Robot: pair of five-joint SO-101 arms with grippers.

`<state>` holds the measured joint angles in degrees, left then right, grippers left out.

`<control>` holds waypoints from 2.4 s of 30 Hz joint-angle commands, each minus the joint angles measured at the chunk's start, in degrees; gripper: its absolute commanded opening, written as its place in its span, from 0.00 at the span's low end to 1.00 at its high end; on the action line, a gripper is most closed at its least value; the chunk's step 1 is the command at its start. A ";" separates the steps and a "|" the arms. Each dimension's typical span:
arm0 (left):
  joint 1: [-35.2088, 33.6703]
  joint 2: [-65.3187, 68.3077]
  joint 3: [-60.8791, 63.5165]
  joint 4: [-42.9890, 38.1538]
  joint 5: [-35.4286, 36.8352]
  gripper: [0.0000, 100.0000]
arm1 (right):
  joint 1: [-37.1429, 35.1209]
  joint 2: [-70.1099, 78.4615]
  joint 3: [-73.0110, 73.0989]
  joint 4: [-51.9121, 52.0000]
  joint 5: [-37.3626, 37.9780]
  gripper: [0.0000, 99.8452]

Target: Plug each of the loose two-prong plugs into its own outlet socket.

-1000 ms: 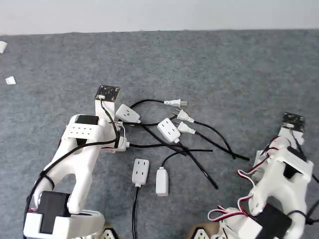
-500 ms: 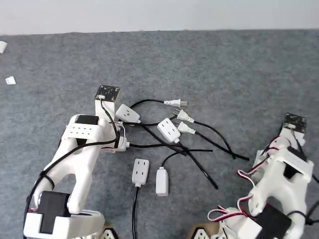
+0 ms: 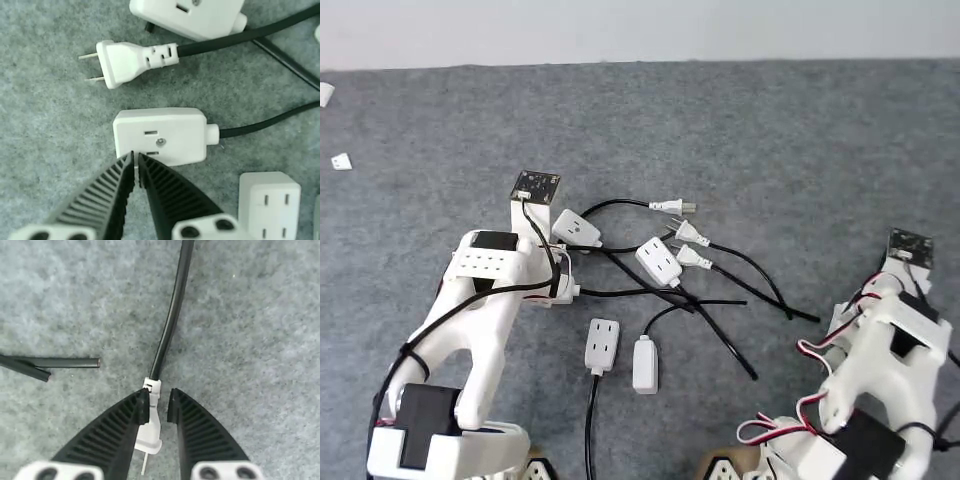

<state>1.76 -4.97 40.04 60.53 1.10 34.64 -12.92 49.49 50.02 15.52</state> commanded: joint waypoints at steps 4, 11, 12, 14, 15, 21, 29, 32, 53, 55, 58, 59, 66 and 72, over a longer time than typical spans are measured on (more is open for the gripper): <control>-0.44 -1.32 -0.13 -1.58 -0.44 0.01 | -0.75 -1.54 -6.59 3.74 -0.70 0.08; -0.44 -1.32 -0.13 -1.58 -0.44 0.01 | -0.75 -0.92 -5.19 3.21 -0.70 0.08; -0.44 -1.32 -0.13 -1.58 -0.44 0.01 | -0.84 -0.92 -4.57 2.86 -0.70 0.08; -0.44 -1.23 -0.13 -1.58 -0.44 0.01 | -1.36 -0.92 -3.43 1.63 -0.70 0.08; -0.44 -1.23 -0.13 -1.58 -0.44 0.01 | -1.54 -0.92 -2.81 1.01 -0.70 0.08; -0.44 -1.23 -0.13 -1.58 -0.44 0.01 | -1.89 -0.92 -1.58 -0.04 -2.20 0.08; -0.53 -1.23 -0.13 -1.58 -0.44 0.01 | -1.89 -0.84 0.35 -1.71 -2.20 0.08; -0.53 -1.32 -0.13 -1.58 -0.44 0.01 | -1.71 -0.84 0.70 -2.77 -2.20 0.08; -0.53 -1.23 -0.13 -1.58 -0.44 0.01 | -1.45 5.67 -3.25 -0.66 -2.02 0.08; -0.53 -1.23 -0.13 -1.58 -0.44 0.01 | -1.45 5.67 -3.25 -0.66 -2.02 0.08; -0.53 -1.23 -0.13 -1.58 -0.44 0.01 | -1.54 5.76 -3.25 -0.66 -2.02 0.03; -0.53 -1.23 -0.13 -1.58 -0.44 0.01 | -1.54 5.76 -3.25 -0.66 -2.02 0.01; -0.53 -1.23 -0.13 -1.58 -0.44 0.01 | -1.54 5.67 -3.43 0.40 1.32 0.08; -0.53 -1.23 -0.13 -1.58 -0.44 0.01 | -1.54 5.67 -3.43 1.01 2.02 0.11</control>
<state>1.76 -4.97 40.04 60.53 1.10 32.97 -7.38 47.91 50.20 16.66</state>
